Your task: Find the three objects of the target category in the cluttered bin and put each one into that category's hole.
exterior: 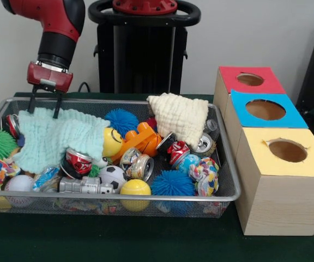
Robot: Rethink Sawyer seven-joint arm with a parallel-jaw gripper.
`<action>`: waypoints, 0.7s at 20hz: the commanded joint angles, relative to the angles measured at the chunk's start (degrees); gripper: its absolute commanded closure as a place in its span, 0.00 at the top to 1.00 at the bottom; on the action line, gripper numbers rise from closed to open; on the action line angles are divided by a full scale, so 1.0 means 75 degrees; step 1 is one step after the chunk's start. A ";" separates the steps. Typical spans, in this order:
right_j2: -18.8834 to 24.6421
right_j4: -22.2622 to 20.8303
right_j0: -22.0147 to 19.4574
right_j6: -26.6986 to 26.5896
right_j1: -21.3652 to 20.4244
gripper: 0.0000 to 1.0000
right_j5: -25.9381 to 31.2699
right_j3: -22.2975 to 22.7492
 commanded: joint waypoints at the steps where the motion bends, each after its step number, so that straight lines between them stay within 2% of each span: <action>1: 0.0166 0.0458 0.0036 0.0700 0.0050 1.00 -0.0600 0.0174; 3: 0.0066 0.0742 0.0124 0.0693 0.0020 1.00 -0.0609 0.0306; 7: 0.0030 0.0922 0.0114 0.0700 0.0095 1.00 -0.0939 0.0394; 14: 0.0010 0.0944 0.0121 0.0740 0.0178 1.00 -0.1038 0.0352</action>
